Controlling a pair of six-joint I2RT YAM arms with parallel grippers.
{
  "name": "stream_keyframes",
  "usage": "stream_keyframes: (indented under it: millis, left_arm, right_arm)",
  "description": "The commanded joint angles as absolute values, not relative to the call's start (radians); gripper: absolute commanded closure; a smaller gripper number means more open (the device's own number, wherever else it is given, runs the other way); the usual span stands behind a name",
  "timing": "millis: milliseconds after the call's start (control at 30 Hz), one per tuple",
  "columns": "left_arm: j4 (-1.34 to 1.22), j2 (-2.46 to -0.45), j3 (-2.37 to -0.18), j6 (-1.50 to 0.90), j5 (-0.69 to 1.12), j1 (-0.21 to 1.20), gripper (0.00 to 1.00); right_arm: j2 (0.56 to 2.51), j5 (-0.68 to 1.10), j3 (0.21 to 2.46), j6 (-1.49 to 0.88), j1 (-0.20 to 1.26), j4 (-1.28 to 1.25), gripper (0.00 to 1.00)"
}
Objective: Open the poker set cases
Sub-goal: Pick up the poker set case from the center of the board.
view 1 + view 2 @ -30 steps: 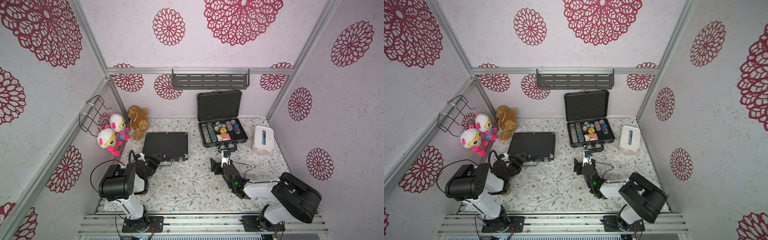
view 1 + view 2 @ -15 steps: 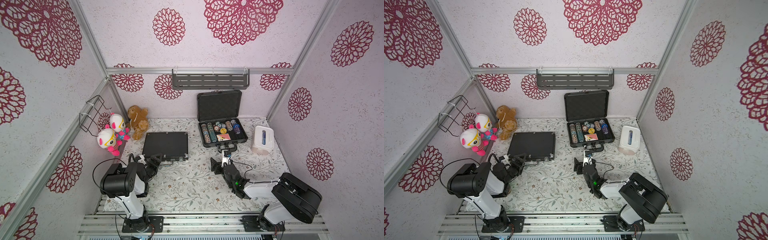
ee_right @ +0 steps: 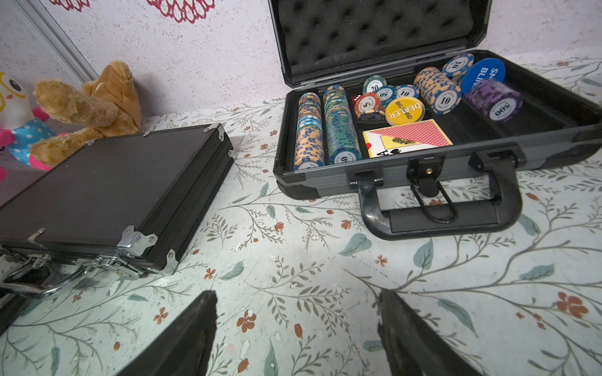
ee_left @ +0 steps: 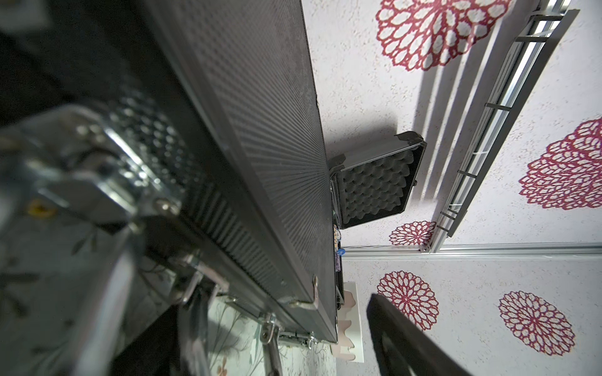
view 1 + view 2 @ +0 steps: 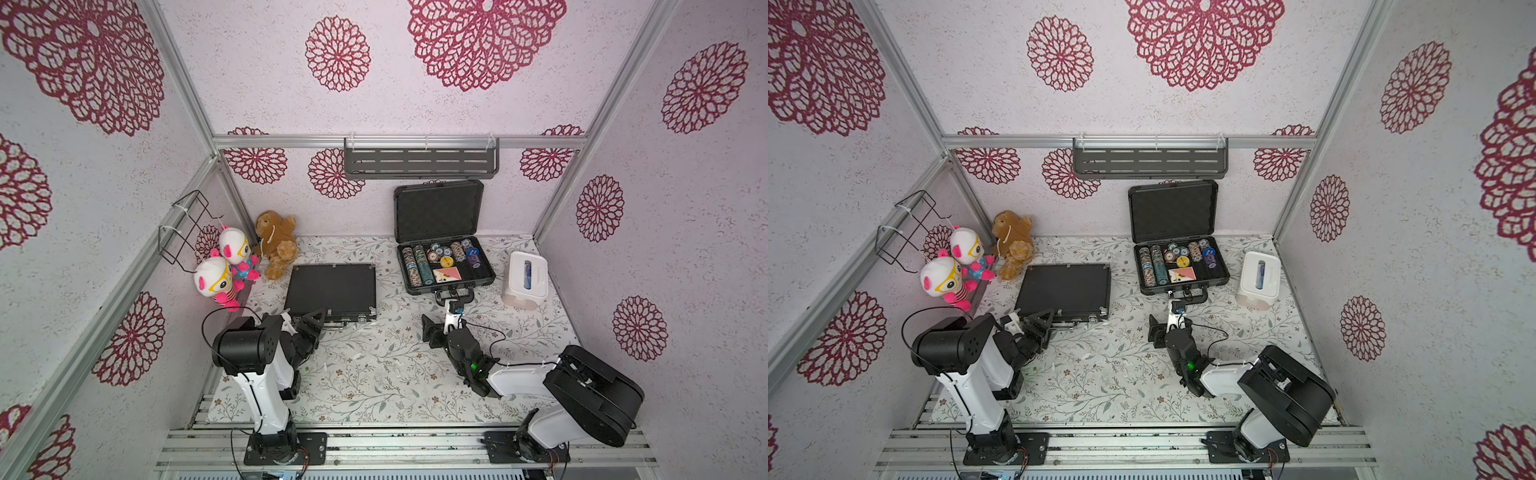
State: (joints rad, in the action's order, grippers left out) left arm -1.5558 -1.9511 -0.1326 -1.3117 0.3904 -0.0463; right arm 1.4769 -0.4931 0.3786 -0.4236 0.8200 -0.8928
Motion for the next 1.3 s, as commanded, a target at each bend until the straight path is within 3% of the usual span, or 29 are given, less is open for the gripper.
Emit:
stream_keyframes:
  millis: [0, 467, 967, 1267]
  left_arm:
    - [-1.384, -2.030, -0.085, -1.330, 0.358, -0.028, 0.15]
    - [-1.329, -2.059, -0.066, -1.338, 0.321, -0.013, 0.21]
    - [-1.186, -2.005, -0.063, -1.396, 0.219, 0.029, 0.44]
    - [-1.110, -1.978, -0.093, -1.445, 0.181, 0.073, 0.52]
  right_arm:
    - [1.441, -0.506, 0.364, -0.446, 0.811, -0.916, 0.20]
    - [1.429, -0.517, 0.353, -0.460, 0.803, -0.920, 0.20]
    - [1.419, -0.526, 0.347, -0.468, 0.801, -0.922, 0.20]
    - [1.412, -0.531, 0.344, -0.470, 0.799, -0.922, 0.20]
